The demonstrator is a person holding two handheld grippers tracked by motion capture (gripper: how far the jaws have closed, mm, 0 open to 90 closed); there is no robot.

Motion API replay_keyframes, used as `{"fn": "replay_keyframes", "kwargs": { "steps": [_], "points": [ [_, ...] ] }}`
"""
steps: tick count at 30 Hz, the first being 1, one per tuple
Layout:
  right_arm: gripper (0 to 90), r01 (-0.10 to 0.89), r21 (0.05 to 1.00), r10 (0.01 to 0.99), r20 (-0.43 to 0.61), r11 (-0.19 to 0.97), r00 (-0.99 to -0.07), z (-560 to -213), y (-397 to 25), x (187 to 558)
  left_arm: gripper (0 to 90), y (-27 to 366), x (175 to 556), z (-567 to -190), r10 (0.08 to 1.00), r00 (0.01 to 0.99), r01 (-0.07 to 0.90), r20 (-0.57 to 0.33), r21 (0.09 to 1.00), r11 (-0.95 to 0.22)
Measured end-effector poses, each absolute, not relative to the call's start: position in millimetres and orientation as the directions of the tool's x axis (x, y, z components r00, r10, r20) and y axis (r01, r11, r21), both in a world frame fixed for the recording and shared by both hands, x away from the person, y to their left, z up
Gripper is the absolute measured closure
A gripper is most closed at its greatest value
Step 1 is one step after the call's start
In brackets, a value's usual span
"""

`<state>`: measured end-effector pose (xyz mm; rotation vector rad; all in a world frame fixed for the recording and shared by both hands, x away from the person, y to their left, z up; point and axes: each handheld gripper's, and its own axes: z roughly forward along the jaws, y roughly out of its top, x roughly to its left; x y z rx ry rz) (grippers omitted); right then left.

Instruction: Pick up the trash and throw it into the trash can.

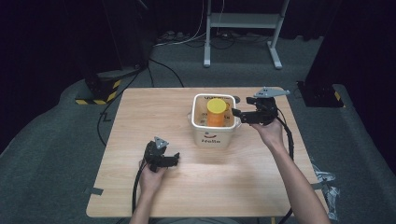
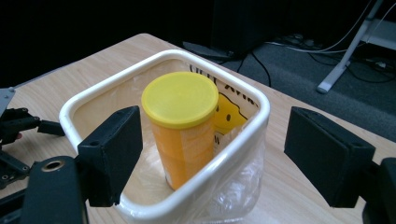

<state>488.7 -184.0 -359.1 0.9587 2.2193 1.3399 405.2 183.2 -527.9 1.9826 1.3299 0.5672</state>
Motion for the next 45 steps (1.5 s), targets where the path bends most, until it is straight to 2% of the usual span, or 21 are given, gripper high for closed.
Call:
{"fn": "replay_keyframes", "kwargs": {
  "steps": [45],
  "points": [
    [23.3, 0.395, 0.899, 0.752, 0.125, 0.189, -0.647, -393, -243, 435, 15.3, 183, 405, -528, 0.923, 0.385, 0.629, -0.013, 0.735, -0.252]
  ]
}}
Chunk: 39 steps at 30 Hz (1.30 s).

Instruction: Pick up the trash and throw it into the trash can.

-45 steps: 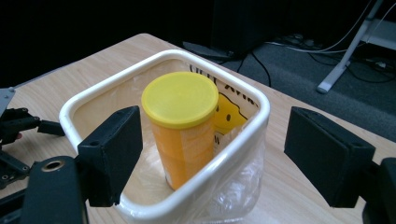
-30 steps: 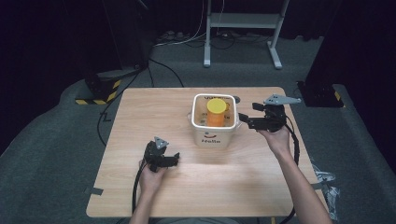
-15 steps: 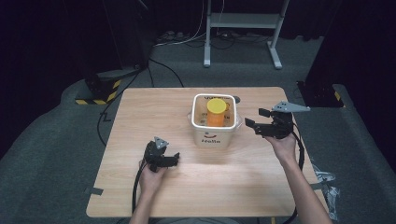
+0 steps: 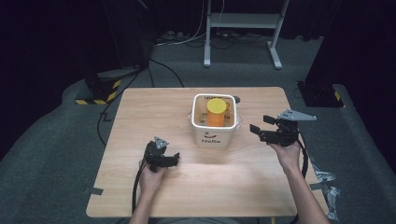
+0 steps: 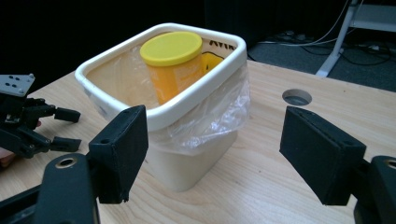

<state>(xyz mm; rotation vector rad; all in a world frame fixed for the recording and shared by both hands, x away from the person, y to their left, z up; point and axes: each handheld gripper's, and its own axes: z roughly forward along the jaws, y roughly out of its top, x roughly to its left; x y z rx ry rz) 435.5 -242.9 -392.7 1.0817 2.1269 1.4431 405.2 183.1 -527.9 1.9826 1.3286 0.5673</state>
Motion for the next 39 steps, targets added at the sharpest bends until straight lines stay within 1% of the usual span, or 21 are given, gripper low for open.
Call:
{"fn": "replay_keyframes", "kwargs": {
  "steps": [6, 21, 31, 35, 39],
  "points": [
    [23.9, 0.407, 0.896, 0.757, 0.139, 0.179, -0.639, -405, -246, 429, 15.3, 183, 405, -528, 0.923, 0.385, 0.629, -0.013, 0.735, -0.252],
    [24.6, 0.475, 0.857, 0.791, 0.146, 0.199, -0.595, -455, -243, 420, 15.4, 183, 405, -528, 0.923, 0.385, 0.629, -0.014, 0.736, -0.252],
    [24.9, 0.521, 0.820, 0.822, 0.117, 0.236, -0.557, -485, -244, 420, 15.4, 183, 405, -528, 0.922, 0.386, 0.629, -0.013, 0.735, -0.253],
    [25.0, 0.527, 0.804, 0.842, 0.061, 0.277, -0.536, -497, -243, 422, 15.4, 183, 405, -528, 0.922, 0.386, 0.629, -0.013, 0.735, -0.253],
    [24.9, 0.548, 0.780, 0.852, 0.036, 0.302, -0.521, -506, -242, 426, 15.4, 183, 405, -528, 0.922, 0.386, 0.629, -0.013, 0.735, -0.253]
  ]
}}
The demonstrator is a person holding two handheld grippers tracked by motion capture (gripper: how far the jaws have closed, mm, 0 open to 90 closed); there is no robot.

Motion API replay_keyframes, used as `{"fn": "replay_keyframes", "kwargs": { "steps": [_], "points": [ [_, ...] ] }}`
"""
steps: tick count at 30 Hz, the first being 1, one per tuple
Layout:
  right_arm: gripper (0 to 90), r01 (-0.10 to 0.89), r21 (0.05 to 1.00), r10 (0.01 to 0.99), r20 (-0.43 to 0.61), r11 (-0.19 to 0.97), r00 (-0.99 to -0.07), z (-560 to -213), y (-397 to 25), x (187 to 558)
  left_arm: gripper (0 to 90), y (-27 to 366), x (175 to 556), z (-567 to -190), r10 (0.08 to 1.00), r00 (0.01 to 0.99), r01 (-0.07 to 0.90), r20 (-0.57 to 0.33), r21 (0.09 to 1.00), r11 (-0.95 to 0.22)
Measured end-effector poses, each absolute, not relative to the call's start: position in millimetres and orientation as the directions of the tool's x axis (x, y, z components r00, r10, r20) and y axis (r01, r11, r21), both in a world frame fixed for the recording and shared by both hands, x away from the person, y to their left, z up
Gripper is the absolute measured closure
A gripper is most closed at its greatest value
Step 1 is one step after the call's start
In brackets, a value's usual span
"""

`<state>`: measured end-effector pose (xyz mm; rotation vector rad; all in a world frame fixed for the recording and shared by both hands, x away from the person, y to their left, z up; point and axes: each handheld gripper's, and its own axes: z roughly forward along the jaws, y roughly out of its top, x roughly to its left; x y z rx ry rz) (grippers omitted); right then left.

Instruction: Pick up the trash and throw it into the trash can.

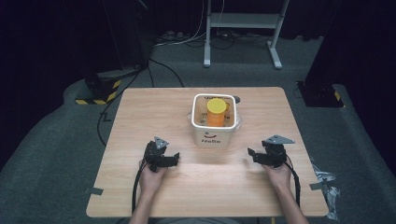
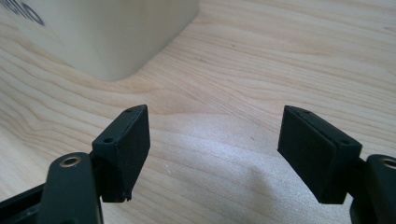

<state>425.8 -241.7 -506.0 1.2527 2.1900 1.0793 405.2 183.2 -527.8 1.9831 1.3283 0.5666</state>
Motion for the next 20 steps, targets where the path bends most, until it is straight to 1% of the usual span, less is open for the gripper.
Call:
{"fn": "replay_keyframes", "kwargs": {
  "steps": [3, 9, 11, 14, 20],
  "points": [
    [24.7, 0.555, 0.765, 0.860, 0.003, 0.327, -0.511, -511, -238, 428, 15.4, 183, 405, -528, 0.922, 0.386, 0.629, -0.013, 0.735, -0.253],
    [24.7, 0.588, 0.728, 0.867, -0.018, 0.353, -0.498, -522, -234, 434, 15.4, 183, 405, -528, 0.922, 0.386, 0.629, -0.013, 0.735, -0.253],
    [25.1, 0.586, 0.724, 0.871, -0.043, 0.364, -0.489, -522, -231, 434, 15.4, 183, 405, -528, 0.922, 0.386, 0.629, -0.013, 0.735, -0.253],
    [24.6, 0.607, 0.713, 0.870, -0.007, 0.350, -0.493, -522, -234, 436, 15.3, 183, 405, -528, 0.923, 0.385, 0.629, -0.013, 0.735, -0.252],
    [24.4, 0.606, 0.716, 0.872, -0.007, 0.347, -0.490, -522, -233, 436, 15.4, 183, 405, -528, 0.923, 0.385, 0.629, -0.013, 0.735, -0.252]
  ]
}}
